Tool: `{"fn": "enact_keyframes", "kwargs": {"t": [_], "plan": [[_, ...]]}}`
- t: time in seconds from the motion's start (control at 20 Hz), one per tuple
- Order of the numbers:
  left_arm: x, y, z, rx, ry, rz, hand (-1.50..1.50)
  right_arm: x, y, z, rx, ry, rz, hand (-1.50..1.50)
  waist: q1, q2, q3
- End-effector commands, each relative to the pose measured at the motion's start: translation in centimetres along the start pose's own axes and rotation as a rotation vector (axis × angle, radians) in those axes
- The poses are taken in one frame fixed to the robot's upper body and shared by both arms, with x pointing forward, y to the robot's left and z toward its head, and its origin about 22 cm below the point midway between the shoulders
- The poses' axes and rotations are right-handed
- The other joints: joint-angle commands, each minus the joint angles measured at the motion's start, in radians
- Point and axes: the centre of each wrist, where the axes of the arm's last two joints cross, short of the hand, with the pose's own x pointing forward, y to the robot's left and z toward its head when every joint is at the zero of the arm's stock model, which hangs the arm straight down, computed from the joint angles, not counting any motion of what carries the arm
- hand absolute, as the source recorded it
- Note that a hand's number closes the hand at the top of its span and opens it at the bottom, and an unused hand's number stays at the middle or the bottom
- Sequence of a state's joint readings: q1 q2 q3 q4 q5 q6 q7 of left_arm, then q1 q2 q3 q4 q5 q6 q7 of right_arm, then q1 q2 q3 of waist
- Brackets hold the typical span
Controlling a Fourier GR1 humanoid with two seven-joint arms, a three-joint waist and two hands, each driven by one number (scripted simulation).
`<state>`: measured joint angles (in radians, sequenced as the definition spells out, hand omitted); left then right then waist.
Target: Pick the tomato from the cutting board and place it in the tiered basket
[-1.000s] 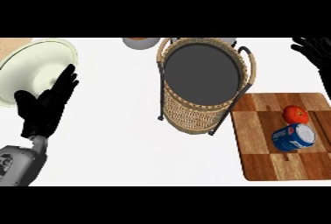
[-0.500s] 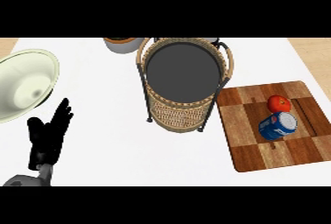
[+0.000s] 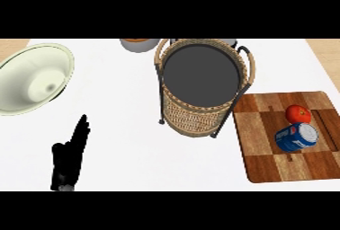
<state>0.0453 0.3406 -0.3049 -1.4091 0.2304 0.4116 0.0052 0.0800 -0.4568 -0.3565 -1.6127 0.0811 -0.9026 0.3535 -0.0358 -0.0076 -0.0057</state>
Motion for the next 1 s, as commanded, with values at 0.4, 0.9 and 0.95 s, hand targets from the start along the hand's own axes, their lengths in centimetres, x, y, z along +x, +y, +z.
{"fn": "enact_keyframes", "kwargs": {"t": [0.4, 0.9, 0.95], "plan": [[0.2, -1.1, -0.2, -0.041, -0.007, -0.014, 0.0, 1.9, -1.0, 1.4, 0.246, 0.239, 0.647, -1.5, 0.057, 0.018, -0.006], [0.8, -3.1, -0.5, -0.074, -0.016, -0.002, 0.0, 6.5, 5.7, 4.3, 0.18, 0.308, 0.814, -1.5, 0.079, 0.017, 0.001], [0.3, -2.1, -0.4, -0.064, 0.0, 0.0, 0.0, 6.2, 5.9, 4.3, 0.162, 0.306, 0.822, -1.5, 0.069, 0.014, 0.002]]}}
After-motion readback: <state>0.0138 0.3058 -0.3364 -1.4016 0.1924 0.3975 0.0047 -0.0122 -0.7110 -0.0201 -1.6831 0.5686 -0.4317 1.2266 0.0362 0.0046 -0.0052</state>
